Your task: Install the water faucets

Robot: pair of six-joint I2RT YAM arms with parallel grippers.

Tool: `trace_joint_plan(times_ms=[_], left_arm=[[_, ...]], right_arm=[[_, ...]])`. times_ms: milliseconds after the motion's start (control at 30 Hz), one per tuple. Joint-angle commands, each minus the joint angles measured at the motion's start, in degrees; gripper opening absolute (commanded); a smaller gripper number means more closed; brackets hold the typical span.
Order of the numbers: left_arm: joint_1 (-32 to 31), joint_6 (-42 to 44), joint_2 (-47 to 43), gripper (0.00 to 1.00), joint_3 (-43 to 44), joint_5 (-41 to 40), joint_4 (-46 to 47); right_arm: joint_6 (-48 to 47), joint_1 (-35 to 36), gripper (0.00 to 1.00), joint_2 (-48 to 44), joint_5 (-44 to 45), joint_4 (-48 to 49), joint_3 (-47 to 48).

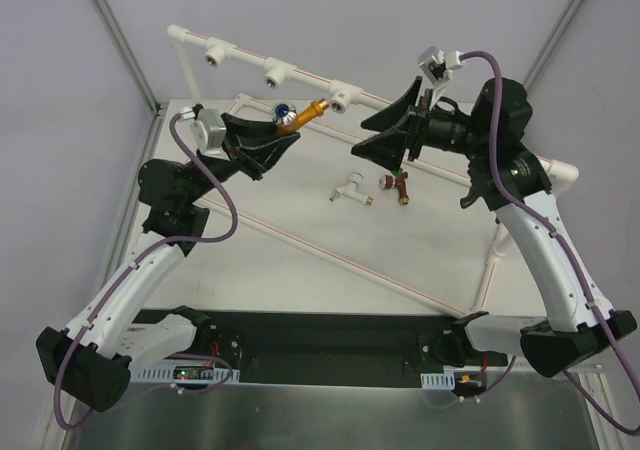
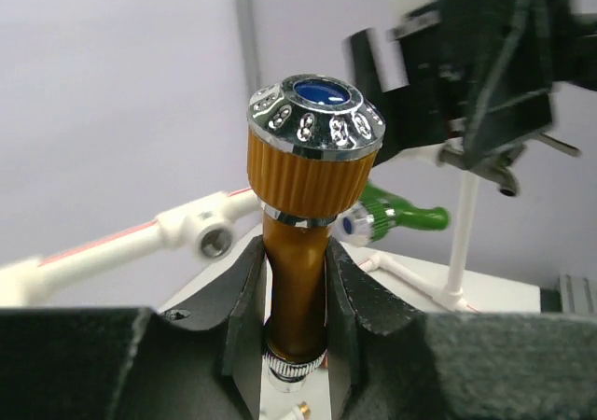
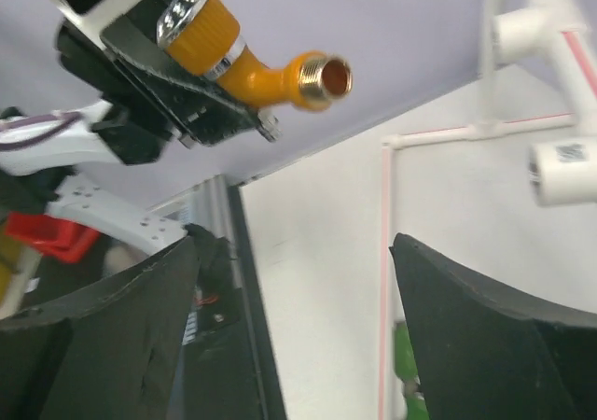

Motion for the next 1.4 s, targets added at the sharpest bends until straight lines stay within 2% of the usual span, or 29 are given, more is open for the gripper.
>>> trace_joint_plan(times_ms=[0, 67, 100, 167, 233, 367, 533, 800, 1000, 1167, 1200, 1267, 1300, 1367], left_arm=[[5.34, -10.52, -3.08, 0.00, 1.27, -11.58, -12.42], [10.59, -18.15, -3.18, 0.00, 1.53, -12.28, -15.60], [12.80, -20.82, -3.09, 0.00, 1.45, -12.03, -17.01], [16.32, -27.92, -2.65, 0.00, 0.48, -10.97, -18.95], [20.28, -31.46, -2.56, 0.00, -0.83, -9.65, -19.65], [23.98, -37.18, -1.77, 0.00, -0.66, -9.65, -23.87], [27.75, -38.95, -1.59, 0.00, 1.09, -11.58, -29.66], [31.98, -46.94, 0.86, 0.00, 0.48, -10.80, -29.16], [33.82, -52.75, 5.17, 0.00, 1.27, -9.04, -23.01], [35.23, -58.28, 8.95, 0.00, 2.67, -8.42, -18.26], [35.49, -58.90, 9.48, 0.00, 3.02, -8.51, -17.64], [35.67, -60.22, 11.06, 0.00, 4.16, -8.59, -16.15], [35.67, -60.66, 11.50, 0.00, 4.43, -8.86, -15.53], [36.11, -62.94, 12.99, 0.00, 4.70, -9.03, -12.04]], right_arm=[[-20.84, -1.33, 0.89, -4.54, 16.02, -16.56, 6.71], [-28.55, -1.41, 0.91, -4.37, 22.63, -25.35, 11.27], [-30.43, -1.50, 0.91, -3.85, 29.98, -27.99, 12.68], [-34.39, -1.94, 0.92, -3.14, 36.52, -34.41, 16.98], [-39.75, -2.82, 0.93, -1.57, 42.34, -40.10, 19.72], [-47.66, -5.80, 0.93, 2.04, 44.64, -49.00, 26.05], [-55.74, -7.91, 0.93, 5.29, 43.24, -56.30, 29.04], [-61.12, -8.45, 0.83, 8.46, 43.58, -59.48, 28.61], [-62.44, -8.36, 0.63, 10.22, 44.03, -59.13, 28.17], [-62.53, -8.27, 0.51, 9.87, 44.72, -57.99, 25.62], [-62.36, -8.27, 0.41, 9.69, 44.73, -57.72, 25.18], [-62.18, -8.18, 0.28, 9.08, 44.55, -57.63, 24.30], [-62.09, -8.10, 0.14, 8.81, 44.64, -57.20, 23.95], [-61.83, -8.01, 0.02, 7.85, 45.42, -56.32, 22.99]])
